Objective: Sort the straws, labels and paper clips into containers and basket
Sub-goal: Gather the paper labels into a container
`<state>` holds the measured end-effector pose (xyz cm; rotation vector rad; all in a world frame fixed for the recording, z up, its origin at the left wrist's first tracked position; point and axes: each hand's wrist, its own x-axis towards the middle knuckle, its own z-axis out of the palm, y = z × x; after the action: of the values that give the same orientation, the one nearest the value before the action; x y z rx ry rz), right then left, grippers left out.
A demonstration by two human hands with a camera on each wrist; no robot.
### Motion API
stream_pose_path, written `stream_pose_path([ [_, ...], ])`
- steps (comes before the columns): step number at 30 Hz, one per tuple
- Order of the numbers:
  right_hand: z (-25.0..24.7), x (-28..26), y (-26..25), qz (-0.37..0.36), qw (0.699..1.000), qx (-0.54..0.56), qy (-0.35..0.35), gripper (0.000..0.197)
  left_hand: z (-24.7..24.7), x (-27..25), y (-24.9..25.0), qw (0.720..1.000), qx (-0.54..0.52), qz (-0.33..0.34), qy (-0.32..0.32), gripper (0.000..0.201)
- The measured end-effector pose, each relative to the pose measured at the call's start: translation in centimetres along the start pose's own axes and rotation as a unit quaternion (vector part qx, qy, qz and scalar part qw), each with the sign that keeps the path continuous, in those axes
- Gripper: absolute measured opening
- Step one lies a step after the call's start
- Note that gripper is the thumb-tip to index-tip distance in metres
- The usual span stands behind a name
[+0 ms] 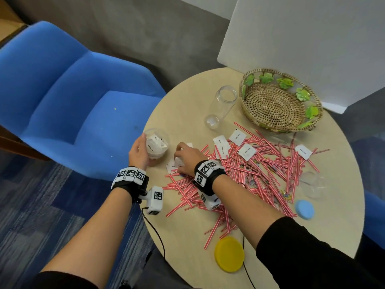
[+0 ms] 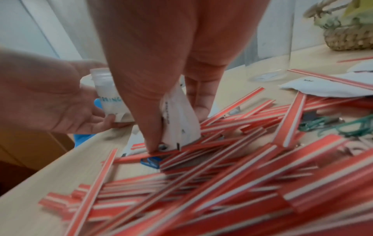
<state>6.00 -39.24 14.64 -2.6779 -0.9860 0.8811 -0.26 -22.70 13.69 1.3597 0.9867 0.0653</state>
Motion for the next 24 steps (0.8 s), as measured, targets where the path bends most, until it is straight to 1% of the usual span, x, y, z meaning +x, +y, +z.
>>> stream_pose_path([
  [2,0.0,-0.2,-0.1,-0.014,1.000,-0.002,0.007,0.034,0.2,0.1,-0.1,1.000,0.004,0.001,-0.005,0.046],
  [3,0.1,-0.1,0.0,-0.007,1.000,0.014,0.014,0.039,0.4,0.1,-0.2,1.000,0.006,0.001,-0.007,0.047],
  [4,0.2,0.0,0.2,0.006,0.999,0.034,0.020,0.049,0.5,0.1,-0.2,1.000,0.005,0.002,-0.008,0.044],
  [5,0.2,0.0,0.4,0.018,0.998,0.052,0.021,0.059,0.6,0.1,-0.2,1.000,0.004,0.001,-0.009,0.039],
  [6,0.2,0.0,0.4,0.031,0.998,0.058,0.012,0.064,0.6,0.2,-0.3,1.000,0.003,0.002,-0.009,0.035],
  [7,0.2,0.1,0.4,0.039,0.998,0.055,-0.001,0.061,0.7,0.1,-0.3,1.000,0.000,0.003,-0.009,0.032],
  [9,0.0,0.3,0.4,0.049,0.998,0.037,-0.019,0.046,0.8,0.0,-0.1,1.000,0.000,0.004,-0.011,0.031],
  [13,0.0,0.1,0.4,0.044,0.999,0.023,0.004,0.036,1.1,-0.2,0.2,1.000,-0.005,0.005,-0.014,0.038],
  [15,0.0,-0.1,0.4,0.038,0.999,0.016,0.010,0.026,1.3,-0.2,0.3,1.000,-0.007,0.009,-0.015,0.037],
  [16,-0.1,-0.2,0.4,0.040,0.999,0.018,0.014,0.024,1.4,-0.2,0.2,1.000,-0.008,0.013,-0.016,0.035],
  [17,-0.3,-0.4,0.5,0.046,0.998,0.034,0.018,0.026,1.6,-0.4,0.3,1.000,-0.008,0.014,-0.016,0.036],
  [19,-0.8,-0.8,1.0,0.074,0.989,0.124,0.040,0.041,1.9,-0.5,0.4,1.000,-0.007,0.017,-0.018,0.040],
  [21,-1.5,-0.9,1.8,0.128,0.960,0.227,0.099,0.061,2.2,-0.8,0.4,0.999,-0.010,0.022,-0.022,0.040],
  [22,-1.8,-0.7,2.1,0.162,0.944,0.257,0.129,0.068,2.3,-1.0,0.3,0.999,-0.012,0.025,-0.022,0.039],
  [23,-1.9,-0.5,2.5,0.195,0.931,0.271,0.147,0.071,2.3,-1.2,0.3,0.999,-0.013,0.030,-0.023,0.037],
  [24,-1.8,-0.3,2.7,0.221,0.926,0.267,0.151,0.071,2.4,-1.5,0.4,0.999,-0.016,0.035,-0.025,0.036],
])
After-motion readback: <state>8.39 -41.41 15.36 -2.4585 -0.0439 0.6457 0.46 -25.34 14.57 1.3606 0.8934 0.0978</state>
